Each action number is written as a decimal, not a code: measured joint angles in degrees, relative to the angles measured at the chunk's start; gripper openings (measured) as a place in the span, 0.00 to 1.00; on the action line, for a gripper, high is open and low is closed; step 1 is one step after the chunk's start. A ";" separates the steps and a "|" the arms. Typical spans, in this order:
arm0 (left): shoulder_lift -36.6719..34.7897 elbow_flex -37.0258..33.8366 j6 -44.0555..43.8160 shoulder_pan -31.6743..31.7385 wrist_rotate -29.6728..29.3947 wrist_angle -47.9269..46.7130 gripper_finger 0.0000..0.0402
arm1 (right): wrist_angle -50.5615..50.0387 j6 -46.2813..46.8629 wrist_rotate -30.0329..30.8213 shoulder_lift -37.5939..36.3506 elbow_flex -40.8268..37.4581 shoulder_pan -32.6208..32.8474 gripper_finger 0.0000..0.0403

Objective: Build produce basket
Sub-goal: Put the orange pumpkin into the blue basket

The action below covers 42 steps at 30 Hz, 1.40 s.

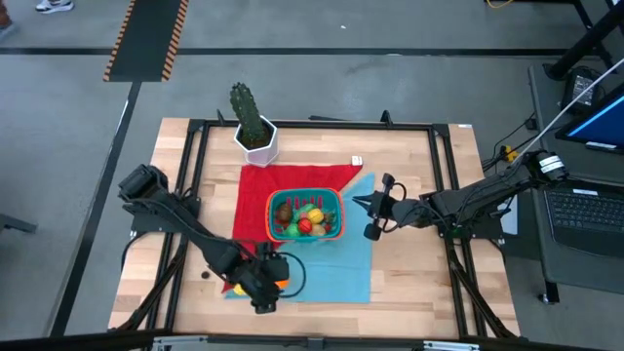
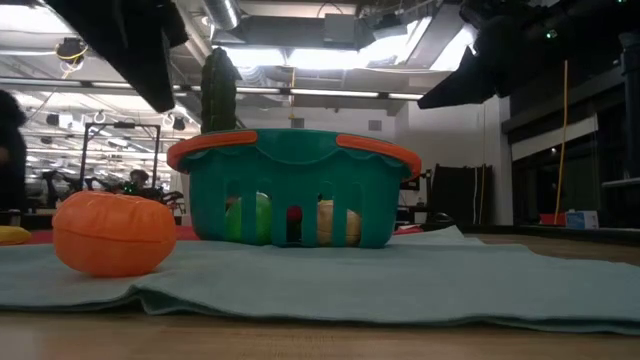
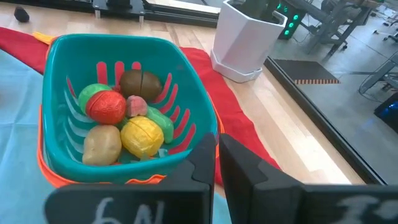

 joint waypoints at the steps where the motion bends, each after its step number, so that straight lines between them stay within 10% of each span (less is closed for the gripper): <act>1: 1.09 1.83 0.02 0.04 -0.06 -2.88 0.71 | 0.00 0.00 0.00 0.00 0.00 0.00 0.06; 42: 13.05 10.36 -1.67 1.66 2.85 -11.06 0.71 | -1.53 -0.26 0.00 0.00 0.00 -0.02 0.06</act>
